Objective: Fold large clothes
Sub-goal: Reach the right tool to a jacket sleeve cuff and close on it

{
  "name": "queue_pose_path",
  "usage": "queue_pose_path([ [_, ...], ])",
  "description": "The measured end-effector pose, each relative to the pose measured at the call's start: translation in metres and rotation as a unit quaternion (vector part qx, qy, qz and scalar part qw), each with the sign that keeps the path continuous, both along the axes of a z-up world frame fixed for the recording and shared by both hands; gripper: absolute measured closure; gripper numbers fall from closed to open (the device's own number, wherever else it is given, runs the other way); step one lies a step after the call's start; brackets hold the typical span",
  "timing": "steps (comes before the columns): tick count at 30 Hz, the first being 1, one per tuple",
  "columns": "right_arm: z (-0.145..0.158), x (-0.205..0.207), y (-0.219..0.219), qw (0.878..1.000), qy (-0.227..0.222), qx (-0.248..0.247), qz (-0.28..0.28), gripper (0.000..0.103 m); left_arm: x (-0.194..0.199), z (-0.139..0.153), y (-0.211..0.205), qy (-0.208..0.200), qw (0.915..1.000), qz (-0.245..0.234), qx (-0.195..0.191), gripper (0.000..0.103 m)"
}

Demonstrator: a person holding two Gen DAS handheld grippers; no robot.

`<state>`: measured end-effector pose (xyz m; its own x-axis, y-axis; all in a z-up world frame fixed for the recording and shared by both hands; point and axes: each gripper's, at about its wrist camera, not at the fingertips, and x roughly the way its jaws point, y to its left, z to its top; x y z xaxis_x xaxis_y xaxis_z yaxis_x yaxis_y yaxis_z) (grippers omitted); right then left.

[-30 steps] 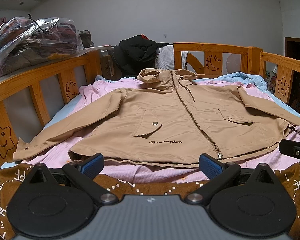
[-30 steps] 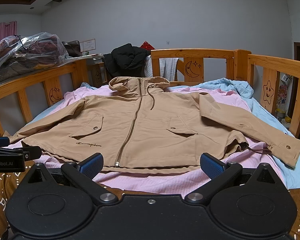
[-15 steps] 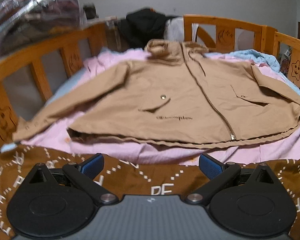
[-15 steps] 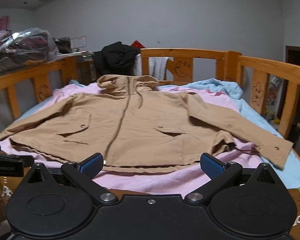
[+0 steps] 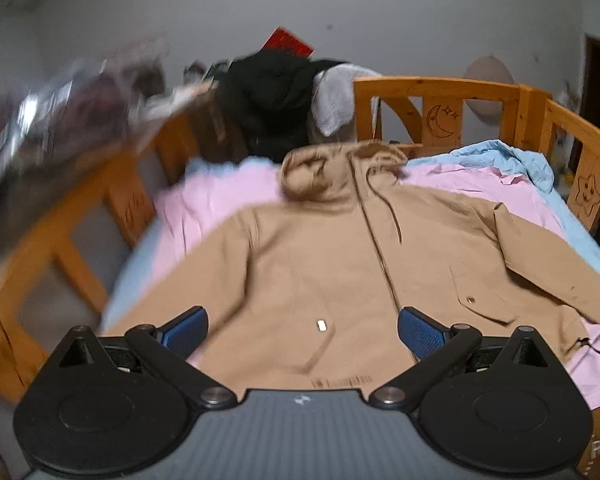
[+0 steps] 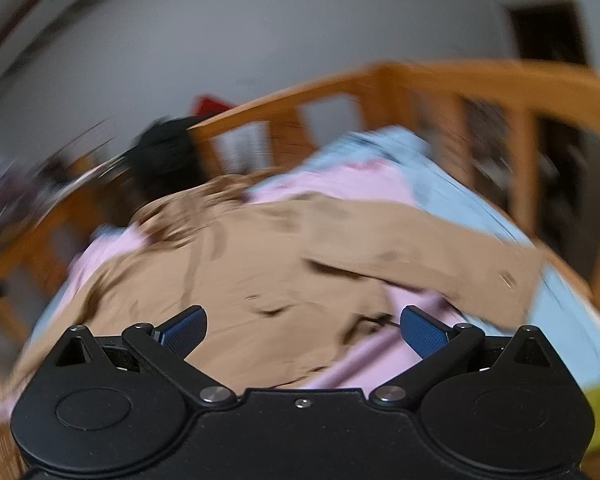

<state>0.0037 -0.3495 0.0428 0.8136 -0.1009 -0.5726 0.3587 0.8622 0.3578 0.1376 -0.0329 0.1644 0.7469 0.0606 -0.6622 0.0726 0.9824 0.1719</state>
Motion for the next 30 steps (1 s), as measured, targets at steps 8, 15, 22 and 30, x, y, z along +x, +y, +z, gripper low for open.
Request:
queue_pose_path([
  [8,-0.045,0.01,-0.053,0.981,0.007,0.153,-0.118,0.001,0.069,-0.039,-0.054,0.062,0.9952,-0.075,-0.008,0.0],
  [15,-0.089,0.059,-0.075,0.934,0.009,0.253,-0.253,0.012,0.121,-0.103,-0.085,0.035,0.9832,-0.178,-0.016,0.001],
  [22,-0.123,0.067,-0.089,0.858,-0.03,0.287,-0.425,0.03,0.191,-0.142,-0.12,0.04,0.9741,-0.213,-0.065,0.001],
  [30,-0.123,0.082,-0.1,0.836,-0.023,0.226,-0.5,0.087,0.231,-0.163,-0.117,0.031,0.9708,-0.216,-0.099,0.001],
])
